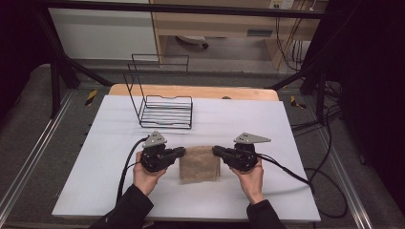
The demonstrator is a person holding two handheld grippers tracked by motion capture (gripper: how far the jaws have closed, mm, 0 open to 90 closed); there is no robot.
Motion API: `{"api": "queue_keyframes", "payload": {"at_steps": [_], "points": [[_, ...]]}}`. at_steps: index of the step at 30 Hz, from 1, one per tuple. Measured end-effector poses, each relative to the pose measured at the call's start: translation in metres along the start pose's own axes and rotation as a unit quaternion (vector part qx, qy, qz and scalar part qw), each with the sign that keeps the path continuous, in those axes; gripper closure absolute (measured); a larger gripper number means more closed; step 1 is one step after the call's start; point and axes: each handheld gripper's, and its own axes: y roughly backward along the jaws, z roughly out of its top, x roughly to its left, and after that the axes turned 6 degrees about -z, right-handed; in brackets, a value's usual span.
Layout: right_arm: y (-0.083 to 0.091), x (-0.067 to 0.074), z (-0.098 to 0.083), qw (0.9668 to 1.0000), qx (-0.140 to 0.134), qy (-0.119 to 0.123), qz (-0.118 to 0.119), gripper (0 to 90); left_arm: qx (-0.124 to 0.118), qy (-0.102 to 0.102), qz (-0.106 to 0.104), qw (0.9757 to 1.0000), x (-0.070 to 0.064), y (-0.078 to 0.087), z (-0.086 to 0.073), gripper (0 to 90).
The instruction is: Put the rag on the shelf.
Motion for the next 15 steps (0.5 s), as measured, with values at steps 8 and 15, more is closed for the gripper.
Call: {"api": "queue_keyframes", "payload": {"at_steps": [8, 15], "points": [[0.006, 0.004, 0.005, 0.9997, -0.020, 0.011, -0.002, 83.5, -0.013, -0.006, 0.004, 0.9999, -0.004, 0.006, 0.004, 85.9], [0.009, 0.010, 0.009, 0.9991, -0.037, 0.019, -0.004, 83.5, -0.026, -0.009, 0.009, 0.9996, -0.005, 0.011, 0.008, 85.9]]}}
